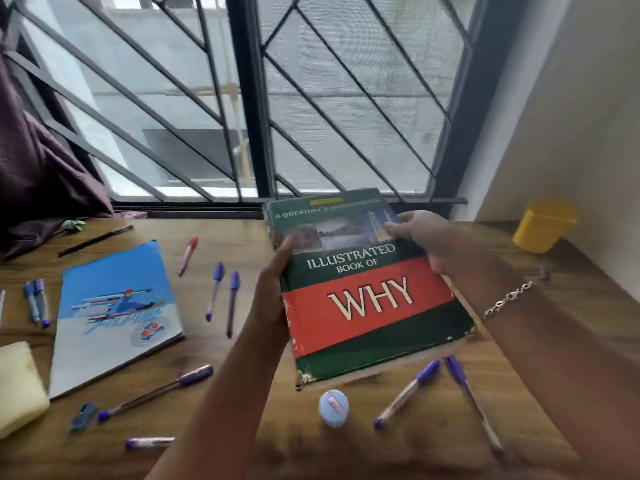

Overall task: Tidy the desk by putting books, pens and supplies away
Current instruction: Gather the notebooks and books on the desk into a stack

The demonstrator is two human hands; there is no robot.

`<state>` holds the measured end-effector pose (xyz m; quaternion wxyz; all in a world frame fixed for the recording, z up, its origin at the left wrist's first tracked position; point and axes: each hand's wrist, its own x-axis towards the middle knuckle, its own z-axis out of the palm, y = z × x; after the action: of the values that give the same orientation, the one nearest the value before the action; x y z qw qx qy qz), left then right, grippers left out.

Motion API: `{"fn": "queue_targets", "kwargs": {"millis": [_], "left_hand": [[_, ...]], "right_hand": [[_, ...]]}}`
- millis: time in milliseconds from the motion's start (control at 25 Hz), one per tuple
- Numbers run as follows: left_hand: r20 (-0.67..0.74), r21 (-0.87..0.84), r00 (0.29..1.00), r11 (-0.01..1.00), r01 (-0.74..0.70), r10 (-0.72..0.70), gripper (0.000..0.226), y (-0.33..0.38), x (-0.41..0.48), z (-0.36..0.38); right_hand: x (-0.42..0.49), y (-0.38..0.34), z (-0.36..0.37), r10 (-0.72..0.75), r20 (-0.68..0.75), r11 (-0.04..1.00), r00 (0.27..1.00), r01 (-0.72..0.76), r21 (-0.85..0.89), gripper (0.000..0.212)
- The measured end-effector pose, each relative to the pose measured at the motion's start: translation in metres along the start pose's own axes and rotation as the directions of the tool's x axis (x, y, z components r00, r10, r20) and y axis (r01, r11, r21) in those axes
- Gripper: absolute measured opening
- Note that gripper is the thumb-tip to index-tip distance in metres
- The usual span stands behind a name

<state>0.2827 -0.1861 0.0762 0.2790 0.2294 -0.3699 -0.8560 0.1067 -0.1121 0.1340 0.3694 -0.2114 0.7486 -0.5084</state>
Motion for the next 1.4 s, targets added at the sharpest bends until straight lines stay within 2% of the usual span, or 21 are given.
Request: {"fn": "queue_targets", "kwargs": {"millis": [80, 160, 240, 480, 520, 720, 800, 960, 1160, 1320, 1400], "left_hand": [[-0.019, 0.042, 0.995, 0.994, 0.102, -0.101, 0.037, -0.029, -0.004, 0.03], [-0.043, 0.059, 0.984, 0.982, 0.177, -0.175, 0.029, -0.064, -0.007, 0.06], [-0.09, 0.067, 0.978, 0.978, 0.195, -0.189, 0.024, -0.104, -0.005, 0.09], [-0.163, 0.087, 0.942, 0.947, 0.31, -0.294, 0.049, -0.221, 0.018, 0.172], [-0.18, 0.094, 0.936, 0.941, 0.324, -0.304, 0.046, -0.239, 0.021, 0.185], [-0.231, 0.255, 0.914, 0.886, 0.388, -0.334, 0.004, -0.298, 0.034, 0.23], [-0.242, 0.297, 0.913, 0.871, 0.392, -0.328, 0.018, -0.309, 0.038, 0.238], [-0.241, 0.447, 0.936, 0.827, 0.341, -0.256, 0.019, -0.328, 0.046, 0.247], [-0.174, 0.635, 0.952, 0.711, 0.303, -0.25, 0.06, -0.334, 0.049, 0.254], [-0.109, 0.751, 0.958, 0.609, 0.255, -0.266, 0.074, -0.334, 0.049, 0.253], [-0.079, 0.793, 0.959, 0.567, 0.225, -0.271, 0.079, -0.334, 0.047, 0.249]], "right_hand": [[-0.001, 0.024, -0.038, 0.011, -0.055, 0.999, 0.998, -0.013, -0.044, 0.034], [-0.005, 0.052, -0.082, 0.033, -0.11, 0.996, 0.993, -0.041, -0.076, 0.035], [-0.013, 0.081, -0.126, 0.054, -0.164, 0.994, 0.985, -0.069, -0.089, 0.032], [-0.035, 0.154, -0.249, 0.036, -0.327, 0.963, 0.944, -0.121, -0.243, 0.029], [-0.036, 0.166, -0.267, 0.028, -0.368, 0.95, 0.93, -0.139, -0.279, 0.028], [-0.032, 0.21, -0.322, 0.027, -0.51, 0.877, 0.86, -0.266, -0.401, 0.033], [-0.027, 0.22, -0.331, 0.02, -0.531, 0.851, 0.847, -0.293, -0.435, 0.035], [-0.016, 0.233, -0.338, 0.024, -0.565, 0.818, 0.824, -0.341, -0.463, 0.037], [-0.01, 0.242, -0.335, -0.048, -0.626, 0.792, 0.778, -0.353, -0.498, 0.037], [-0.011, 0.25, -0.329, -0.131, -0.635, 0.699, 0.761, -0.384, -0.604, 0.037], [-0.013, 0.251, -0.327, -0.123, -0.65, 0.699, 0.75, -0.4, -0.594, 0.038]]}}
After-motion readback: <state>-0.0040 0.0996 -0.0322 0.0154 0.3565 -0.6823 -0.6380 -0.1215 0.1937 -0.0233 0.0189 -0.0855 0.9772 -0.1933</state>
